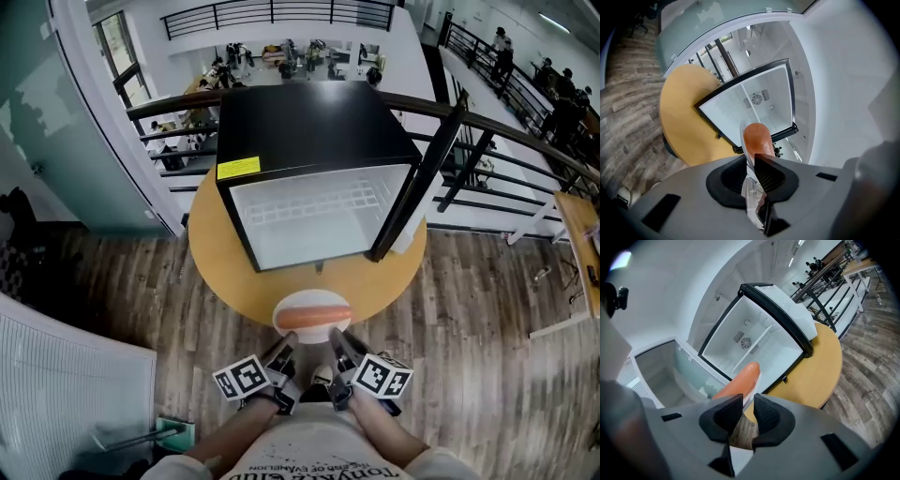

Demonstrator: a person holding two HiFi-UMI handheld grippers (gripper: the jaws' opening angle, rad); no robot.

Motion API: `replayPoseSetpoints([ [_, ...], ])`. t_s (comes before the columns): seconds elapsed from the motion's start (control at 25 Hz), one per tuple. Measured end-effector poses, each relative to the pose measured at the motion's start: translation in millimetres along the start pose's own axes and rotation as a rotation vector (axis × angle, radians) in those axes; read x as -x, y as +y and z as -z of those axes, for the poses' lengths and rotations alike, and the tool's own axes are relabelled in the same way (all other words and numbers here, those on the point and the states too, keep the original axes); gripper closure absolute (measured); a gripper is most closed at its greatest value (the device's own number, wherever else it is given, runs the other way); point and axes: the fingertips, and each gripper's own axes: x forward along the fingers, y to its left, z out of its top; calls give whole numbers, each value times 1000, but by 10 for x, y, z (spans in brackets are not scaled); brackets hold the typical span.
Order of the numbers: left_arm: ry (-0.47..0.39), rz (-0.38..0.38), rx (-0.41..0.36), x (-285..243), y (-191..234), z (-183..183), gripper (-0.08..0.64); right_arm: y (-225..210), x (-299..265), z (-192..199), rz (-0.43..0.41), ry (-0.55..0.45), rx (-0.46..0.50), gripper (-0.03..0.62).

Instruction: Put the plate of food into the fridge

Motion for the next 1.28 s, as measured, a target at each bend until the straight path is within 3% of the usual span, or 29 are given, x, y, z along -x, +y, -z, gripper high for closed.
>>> replayPoseSetpoints([
  [0.32, -39, -25, 3, -389, -86, -45, 499, -199, -162, -360, -34, 35, 4, 503],
  [0.72, -54, -40, 15, -546, -62, -160, 499, -260, -311, -475, -37, 50, -2, 503],
  [1.28, -52, -11, -7, -838, -265, -682, 499, -72, -691, -917, -31, 7, 7, 503],
])
